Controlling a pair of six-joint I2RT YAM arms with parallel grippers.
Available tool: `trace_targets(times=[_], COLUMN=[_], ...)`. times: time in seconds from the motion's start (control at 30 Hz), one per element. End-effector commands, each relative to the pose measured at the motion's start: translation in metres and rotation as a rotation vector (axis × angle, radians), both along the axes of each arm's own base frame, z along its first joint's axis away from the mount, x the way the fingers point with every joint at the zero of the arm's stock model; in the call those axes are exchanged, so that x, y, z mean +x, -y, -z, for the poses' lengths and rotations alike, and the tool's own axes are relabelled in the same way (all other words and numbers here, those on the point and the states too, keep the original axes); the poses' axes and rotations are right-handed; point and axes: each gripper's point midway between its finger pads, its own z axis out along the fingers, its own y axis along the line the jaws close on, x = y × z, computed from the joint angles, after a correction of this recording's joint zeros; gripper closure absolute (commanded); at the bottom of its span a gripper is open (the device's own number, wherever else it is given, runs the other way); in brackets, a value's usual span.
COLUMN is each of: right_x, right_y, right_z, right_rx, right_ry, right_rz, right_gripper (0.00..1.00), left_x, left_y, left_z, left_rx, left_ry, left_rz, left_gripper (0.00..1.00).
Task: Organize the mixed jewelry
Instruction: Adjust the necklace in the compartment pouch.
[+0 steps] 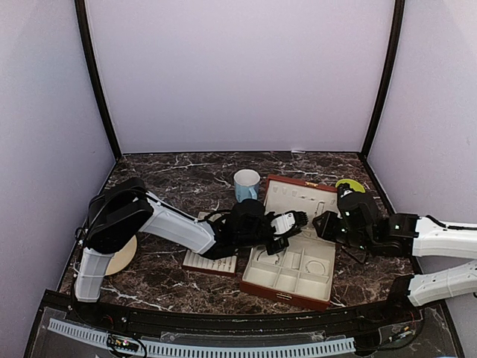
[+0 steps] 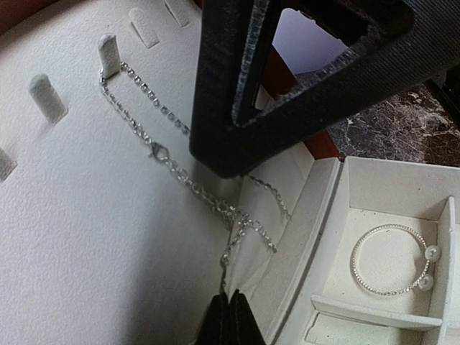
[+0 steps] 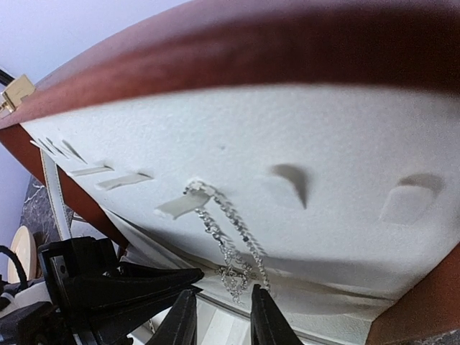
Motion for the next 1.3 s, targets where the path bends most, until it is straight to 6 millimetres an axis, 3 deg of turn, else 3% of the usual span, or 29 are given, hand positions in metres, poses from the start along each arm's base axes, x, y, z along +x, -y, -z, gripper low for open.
trace_targets(times=[0.0, 0.23, 0.37, 0.57, 0.93, 1.27], right_x=[-0.014, -0.034, -0.039, -0.035, -0.015, -0.003], right_y=[0.003, -0.007, -0.003, 0.010, 0.008, -0.009], right_z=[0.021, 0.000, 0.012, 0.024, 0.025, 0.027], right_rx=[-0.021, 0.045, 0.063, 0.047, 0.046, 0.047], right_ry=[-0.043, 0.005, -0.012, -0.024, -0.009, 0.000], right_rz=[0.013, -0.001, 0.041, 0.143, 0.140, 0.094], right_gripper=[0.73, 0.72, 0.71, 0.72, 0.73, 0.68], left_x=[-0.013, -0.010, -0.010, -0.012, -0.013, -0.014], left_y=[0.004, 0.004, 0.004, 0.005, 0.005, 0.004], left_z=[-0.050, -0.049, -0.049, -0.051, -0.051, -0.051], left_rx=[-0.097, -0.091, -0.093, -0.102, -0.104, -0.105], left_ry=[0.025, 0.019, 0.015, 0.011, 0.011, 0.013], left_rz=[0.040, 0.023, 0.021, 0.033, 0.040, 0.042], left_gripper=[1.00, 1.00, 1.00, 1.00, 1.00, 1.00])
